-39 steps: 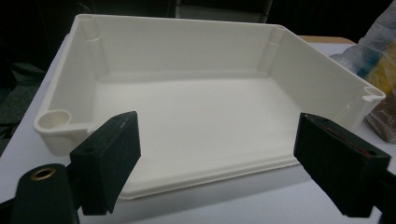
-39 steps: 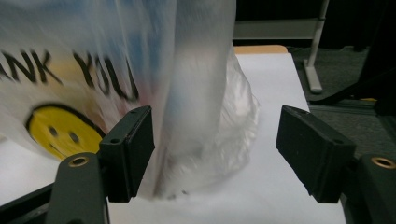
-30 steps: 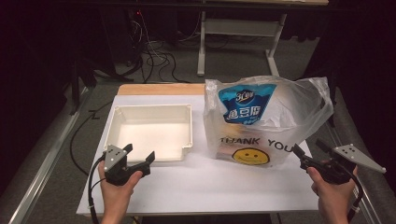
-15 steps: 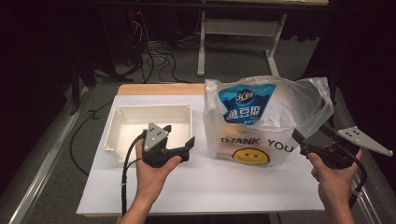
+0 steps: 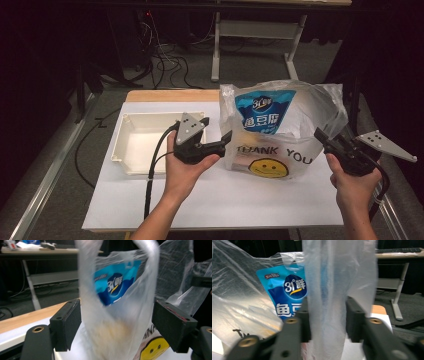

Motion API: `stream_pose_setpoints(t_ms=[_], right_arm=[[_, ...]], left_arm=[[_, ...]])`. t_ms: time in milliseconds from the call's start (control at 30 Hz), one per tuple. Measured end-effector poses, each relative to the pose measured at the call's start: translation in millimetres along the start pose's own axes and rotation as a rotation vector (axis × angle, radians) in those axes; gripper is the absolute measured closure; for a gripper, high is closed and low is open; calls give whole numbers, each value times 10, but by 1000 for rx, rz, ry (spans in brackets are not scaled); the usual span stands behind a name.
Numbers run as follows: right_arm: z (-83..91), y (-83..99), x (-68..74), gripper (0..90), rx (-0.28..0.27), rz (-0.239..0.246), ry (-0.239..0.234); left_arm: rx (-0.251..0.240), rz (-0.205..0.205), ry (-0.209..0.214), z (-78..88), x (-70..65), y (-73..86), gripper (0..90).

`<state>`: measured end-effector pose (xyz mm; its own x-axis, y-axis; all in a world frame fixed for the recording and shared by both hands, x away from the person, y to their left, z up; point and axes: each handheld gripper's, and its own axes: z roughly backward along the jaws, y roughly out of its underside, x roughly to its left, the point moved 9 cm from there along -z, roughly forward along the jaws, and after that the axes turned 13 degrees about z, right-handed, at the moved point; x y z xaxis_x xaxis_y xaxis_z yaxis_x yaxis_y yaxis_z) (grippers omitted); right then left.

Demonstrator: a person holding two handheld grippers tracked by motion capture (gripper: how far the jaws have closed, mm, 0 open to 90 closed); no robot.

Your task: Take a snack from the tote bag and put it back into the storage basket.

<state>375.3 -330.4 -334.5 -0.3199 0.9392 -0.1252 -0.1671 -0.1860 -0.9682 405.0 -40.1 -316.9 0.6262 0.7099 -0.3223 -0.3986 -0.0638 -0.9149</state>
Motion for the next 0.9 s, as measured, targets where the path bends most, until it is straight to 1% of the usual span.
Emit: stream_pose_setpoints(t_ms=[33,67,100,133,167,200,233,267,300,333,367,400,433,467,500,533,600,633,700,733,767,833,900], right_arm=[[0,7,2,739,5,3,-4],[3,16,9,803,11,4,-16],[3,16,9,803,11,4,-16],[7,22,13,829,13,3,-23],[13,28,14,850,16,5,-25],[18,36,8,869,20,9,-22],[22,43,3,876,21,8,-25],[25,53,-3,877,24,0,-25],[23,76,-21,877,34,-9,-21],[17,114,-44,878,49,-31,-23],[17,136,-49,890,47,-52,-39],[19,157,-58,900,50,-55,-38],[23,192,-63,900,63,-47,-32],[25,262,-51,900,86,-54,-45],[25,262,-51,900,86,-54,-45],[19,310,-50,900,104,-57,-42],[-6,424,-26,900,143,-55,-45],[-6,424,-26,900,143,-55,-45],[-21,524,-6,900,172,-59,-45],[-36,658,1,900,200,-90,-44],[-36,658,1,900,200,-90,-44],[-57,784,14,900,225,-103,-51],[-85,871,30,900,236,-107,-58]], left_arm=[[4,-6,3,-29,-18,-11,249],[8,-15,-4,-68,-29,-24,305],[7,-17,-15,-111,-32,-39,305],[8,-12,-19,-143,-28,-44,362],[8,-8,-23,-170,-15,-47,447],[12,-1,-18,-196,3,-45,543],[16,13,1,-214,14,-39,636],[25,29,36,-233,28,-24,728],[47,47,64,-251,65,13,803],[79,78,74,-269,96,64,868],[97,93,84,-280,116,100,888],[120,102,98,-289,138,154,896],[145,109,108,-296,156,215,900],[165,119,113,-306,172,279,900],[191,126,114,-323,193,364,900],[212,125,110,-341,214,434,900],[241,140,105,-368,253,545,900],[258,151,104,-386,274,618,900],[287,158,102,-412,293,732,900],[302,159,92,-434,310,815,900],[302,159,92,-434,310,815,900],[318,171,81,-458,349,894,900],[326,199,61,-496,403,970,900]])
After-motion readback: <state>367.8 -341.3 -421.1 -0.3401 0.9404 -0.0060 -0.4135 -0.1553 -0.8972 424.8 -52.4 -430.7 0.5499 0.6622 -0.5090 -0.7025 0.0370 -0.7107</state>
